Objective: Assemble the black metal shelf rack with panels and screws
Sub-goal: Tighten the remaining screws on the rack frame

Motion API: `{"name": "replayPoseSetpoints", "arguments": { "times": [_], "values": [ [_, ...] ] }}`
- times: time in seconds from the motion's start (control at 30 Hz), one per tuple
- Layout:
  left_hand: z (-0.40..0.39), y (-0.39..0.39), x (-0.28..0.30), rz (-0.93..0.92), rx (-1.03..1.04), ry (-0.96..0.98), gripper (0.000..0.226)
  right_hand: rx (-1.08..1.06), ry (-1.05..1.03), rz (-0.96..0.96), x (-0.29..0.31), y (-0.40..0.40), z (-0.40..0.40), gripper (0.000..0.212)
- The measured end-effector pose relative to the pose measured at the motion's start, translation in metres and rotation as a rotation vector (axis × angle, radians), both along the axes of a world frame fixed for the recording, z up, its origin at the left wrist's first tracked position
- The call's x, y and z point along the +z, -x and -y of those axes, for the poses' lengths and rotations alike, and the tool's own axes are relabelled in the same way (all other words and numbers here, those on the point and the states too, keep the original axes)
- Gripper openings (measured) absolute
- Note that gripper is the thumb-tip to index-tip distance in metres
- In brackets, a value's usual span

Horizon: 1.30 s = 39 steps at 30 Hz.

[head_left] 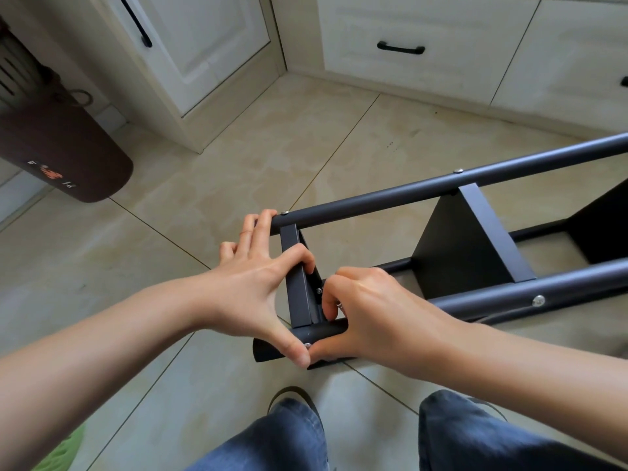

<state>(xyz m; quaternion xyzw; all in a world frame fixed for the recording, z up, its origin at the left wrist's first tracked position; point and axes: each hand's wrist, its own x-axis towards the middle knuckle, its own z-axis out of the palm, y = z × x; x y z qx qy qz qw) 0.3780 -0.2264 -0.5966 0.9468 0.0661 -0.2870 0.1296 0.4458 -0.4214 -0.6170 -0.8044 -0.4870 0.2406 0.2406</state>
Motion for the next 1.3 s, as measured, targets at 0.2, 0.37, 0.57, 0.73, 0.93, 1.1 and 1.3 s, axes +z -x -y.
{"name": "replayPoseSetpoints", "arguments": {
  "times": [0.2, 0.37, 0.57, 0.73, 0.93, 1.1, 1.3],
  "values": [
    [0.002, 0.003, 0.001, 0.058, 0.046, 0.041, 0.1, 0.057, 0.007, 0.027, 0.001, -0.001, -0.003, 0.049],
    [0.003, 0.005, 0.0, 0.101, 0.055, 0.054, 0.097, 0.016, 0.113, -0.154, 0.012, -0.026, 0.0, 0.036],
    [0.003, 0.008, -0.005, 0.167, 0.044, 0.044, 0.112, -0.148, 0.195, -0.533, 0.001, -0.064, -0.007, 0.017],
    [0.003, 0.009, -0.008, 0.172, 0.034, 0.037, 0.107, -0.219, 0.273, -0.801, -0.018, -0.064, -0.021, 0.017],
    [0.003, 0.01, -0.007, 0.164, 0.047, 0.084, 0.098, -0.147, 0.404, -1.096, -0.023, -0.058, -0.047, 0.016],
    [0.004, 0.01, -0.007, 0.178, 0.044, 0.108, 0.096, -0.128, 0.416, -1.227, -0.035, -0.051, -0.054, 0.021],
    [0.005, 0.009, -0.007, 0.17, 0.039, 0.097, 0.1, -0.113, 0.407, -1.363, -0.045, -0.053, -0.05, 0.025]
  ]
}}
